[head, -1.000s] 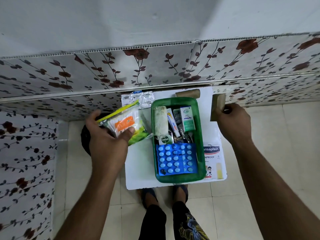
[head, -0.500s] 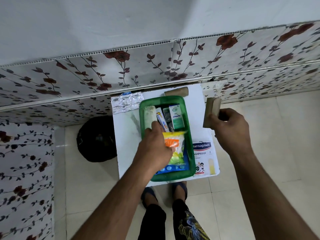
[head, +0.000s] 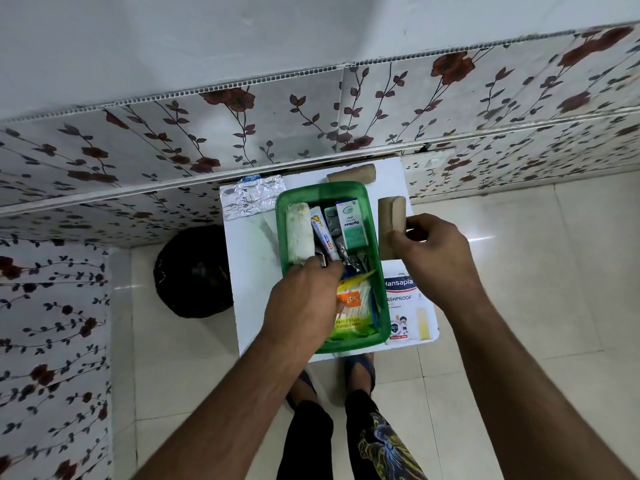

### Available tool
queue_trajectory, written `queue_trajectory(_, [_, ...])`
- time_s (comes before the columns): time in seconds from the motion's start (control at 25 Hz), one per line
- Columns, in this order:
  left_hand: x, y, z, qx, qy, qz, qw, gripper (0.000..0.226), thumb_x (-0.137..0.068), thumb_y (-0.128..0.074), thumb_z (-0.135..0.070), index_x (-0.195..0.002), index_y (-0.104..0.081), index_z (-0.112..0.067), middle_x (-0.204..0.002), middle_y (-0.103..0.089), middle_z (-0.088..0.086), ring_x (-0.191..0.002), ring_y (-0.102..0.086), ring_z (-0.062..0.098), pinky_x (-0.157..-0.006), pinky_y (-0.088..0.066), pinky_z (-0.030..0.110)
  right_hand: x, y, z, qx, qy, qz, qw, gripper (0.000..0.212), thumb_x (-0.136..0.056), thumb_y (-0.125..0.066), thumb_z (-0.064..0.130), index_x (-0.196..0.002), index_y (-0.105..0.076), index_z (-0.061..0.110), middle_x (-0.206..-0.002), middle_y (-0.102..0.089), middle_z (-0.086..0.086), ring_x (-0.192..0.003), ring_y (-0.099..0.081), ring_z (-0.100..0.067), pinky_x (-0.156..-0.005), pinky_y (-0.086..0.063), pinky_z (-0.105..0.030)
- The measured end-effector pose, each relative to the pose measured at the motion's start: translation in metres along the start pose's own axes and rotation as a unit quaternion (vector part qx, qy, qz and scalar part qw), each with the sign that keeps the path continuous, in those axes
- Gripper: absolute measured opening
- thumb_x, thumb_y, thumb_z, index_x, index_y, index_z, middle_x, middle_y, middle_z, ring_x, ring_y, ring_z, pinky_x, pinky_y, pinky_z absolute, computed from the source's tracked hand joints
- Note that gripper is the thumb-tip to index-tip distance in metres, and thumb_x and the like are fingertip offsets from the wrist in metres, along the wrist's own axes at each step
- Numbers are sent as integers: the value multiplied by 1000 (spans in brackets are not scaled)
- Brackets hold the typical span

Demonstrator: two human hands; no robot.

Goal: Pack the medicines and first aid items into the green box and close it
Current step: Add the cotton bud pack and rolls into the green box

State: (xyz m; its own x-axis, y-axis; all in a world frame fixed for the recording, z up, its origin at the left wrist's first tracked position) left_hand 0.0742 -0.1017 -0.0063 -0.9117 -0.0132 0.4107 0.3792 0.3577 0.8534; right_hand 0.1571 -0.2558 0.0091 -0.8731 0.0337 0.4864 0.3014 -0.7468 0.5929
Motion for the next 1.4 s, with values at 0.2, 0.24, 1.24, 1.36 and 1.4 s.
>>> queue_trajectory(0.2, [2, 9, 13, -44, -34, -40, 998, 40, -82, -61, -52, -113, -65, -26, -107, -61, 1, -105, -49, 25, -85, -39, 40, 13, -11, 13, 10, 24, 14, 1000, 26, -86, -59, 37, -104, -70, 21, -93, -73, 5, -79, -66, -12, -63, -48, -26])
queue_trajectory(0.24, [3, 15, 18, -8, -32, -64, 997, 37, -85, -60, -47, -114, -65, -25, -107, -61, 0, -104, -48, 25, -86, -40, 39, 15, -15, 18, 20, 26, 9, 999, 27, -86, -58, 40, -101, -71, 21, -90, -73, 5, -79, -66, -14, -66, -51, -28])
queue_trajectory(1.24, [-105, 12, 158, -31, 20, -131, 991, 40, -89, -61, -21, -128, -57, -14, -134, -57, 10, -120, -52, 35, -96, -45, 48, -127, -32, 65, 365, 230, 102, 896, 37, -89, -63, 8, -122, -69, 24, -126, -67, -7, -111, -61, -30, -89, -47, -32])
queue_trajectory(1.36, [-105, 9, 156, -42, 42, -129, 990, 55, -83, -70, -21, -134, -50, -16, -130, -57, 12, -118, -50, 36, -95, -42, 49, -139, -38, 65, 380, 242, 123, 884, 35, -88, -66, 21, -123, -68, 27, -128, -66, -4, -115, -60, -29, -97, -49, -37])
queue_trajectory(1.4, [-104, 9, 154, -50, 51, -128, 989, 59, -80, -72, -22, -134, -49, -16, -127, -57, 14, -116, -50, 37, -93, -42, 50, -141, -40, 65, 385, 245, 125, 881, 34, -88, -66, 27, -122, -68, 28, -127, -67, -4, -113, -60, -29, -97, -49, -40])
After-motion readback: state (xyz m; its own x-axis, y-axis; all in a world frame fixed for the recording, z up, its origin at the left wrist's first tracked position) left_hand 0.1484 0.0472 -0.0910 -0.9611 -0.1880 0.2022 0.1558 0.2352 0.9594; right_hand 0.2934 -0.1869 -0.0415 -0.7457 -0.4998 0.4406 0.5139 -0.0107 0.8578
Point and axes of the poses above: each hand's wrist, its own x-axis away from the middle knuckle, its own y-axis out of the back of the hand, z = x × y, the point moved 1 cm from there along -x, towards the middle knuckle
